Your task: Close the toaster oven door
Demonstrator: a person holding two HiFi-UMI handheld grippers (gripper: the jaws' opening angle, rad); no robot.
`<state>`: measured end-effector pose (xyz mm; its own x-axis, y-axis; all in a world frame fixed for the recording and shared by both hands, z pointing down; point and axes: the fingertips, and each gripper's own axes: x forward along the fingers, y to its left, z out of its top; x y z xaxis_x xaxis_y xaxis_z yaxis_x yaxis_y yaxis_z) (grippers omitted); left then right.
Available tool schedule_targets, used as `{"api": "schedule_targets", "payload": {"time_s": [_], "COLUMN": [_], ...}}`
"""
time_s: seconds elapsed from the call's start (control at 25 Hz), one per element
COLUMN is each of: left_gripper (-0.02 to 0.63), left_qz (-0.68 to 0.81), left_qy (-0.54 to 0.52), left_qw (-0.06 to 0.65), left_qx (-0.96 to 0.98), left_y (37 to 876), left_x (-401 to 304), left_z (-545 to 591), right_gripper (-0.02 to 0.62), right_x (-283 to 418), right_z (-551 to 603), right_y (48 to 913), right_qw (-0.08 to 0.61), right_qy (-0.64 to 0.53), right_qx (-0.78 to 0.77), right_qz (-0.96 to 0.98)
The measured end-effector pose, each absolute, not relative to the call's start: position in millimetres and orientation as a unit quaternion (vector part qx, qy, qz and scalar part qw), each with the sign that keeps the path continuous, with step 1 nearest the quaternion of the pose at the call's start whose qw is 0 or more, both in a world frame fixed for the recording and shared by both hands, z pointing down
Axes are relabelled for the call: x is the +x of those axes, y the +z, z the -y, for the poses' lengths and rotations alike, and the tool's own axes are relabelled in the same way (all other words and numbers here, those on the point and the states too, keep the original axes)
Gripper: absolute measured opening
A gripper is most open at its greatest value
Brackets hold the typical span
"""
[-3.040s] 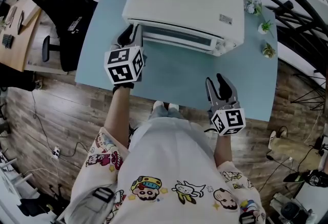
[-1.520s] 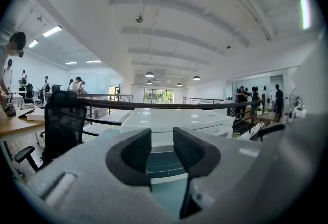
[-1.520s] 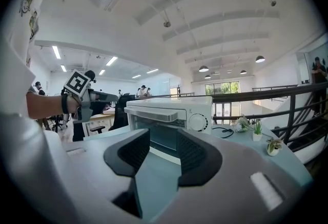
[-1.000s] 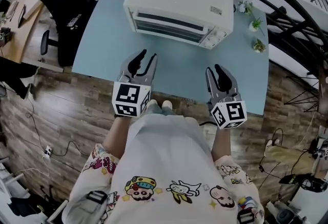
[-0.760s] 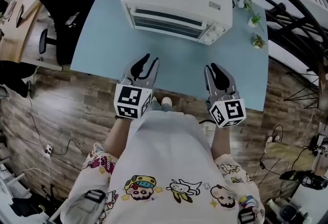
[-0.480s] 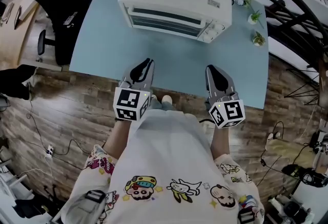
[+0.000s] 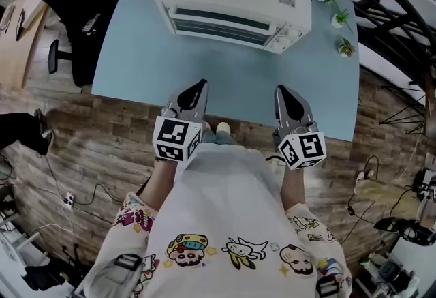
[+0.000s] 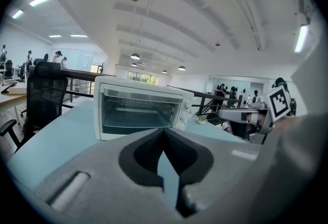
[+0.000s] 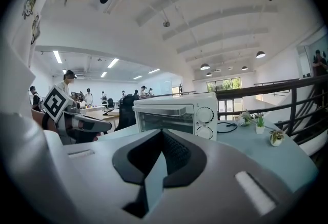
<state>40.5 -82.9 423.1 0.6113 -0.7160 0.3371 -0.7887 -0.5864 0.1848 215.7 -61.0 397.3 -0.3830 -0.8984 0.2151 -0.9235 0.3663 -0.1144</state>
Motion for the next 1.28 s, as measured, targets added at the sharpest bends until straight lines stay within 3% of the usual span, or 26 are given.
{"api": "schedule_targets", "payload": {"time_s": [1.28], "left_gripper": [-0.003], "left_qz": [0.443], "left_qy": [0.121], "left_qw": [0.150], "left_qx": [0.876], "left_y": [422], "left_x": [20], "left_z": [101], "right_gripper": [0.009], "right_x": [217], "right_z": [71], "right_y": [402], "right_qw": [0.074], "right_qy": [0.112], "right_qx": [0.558], "right_qz": [0.819]}}
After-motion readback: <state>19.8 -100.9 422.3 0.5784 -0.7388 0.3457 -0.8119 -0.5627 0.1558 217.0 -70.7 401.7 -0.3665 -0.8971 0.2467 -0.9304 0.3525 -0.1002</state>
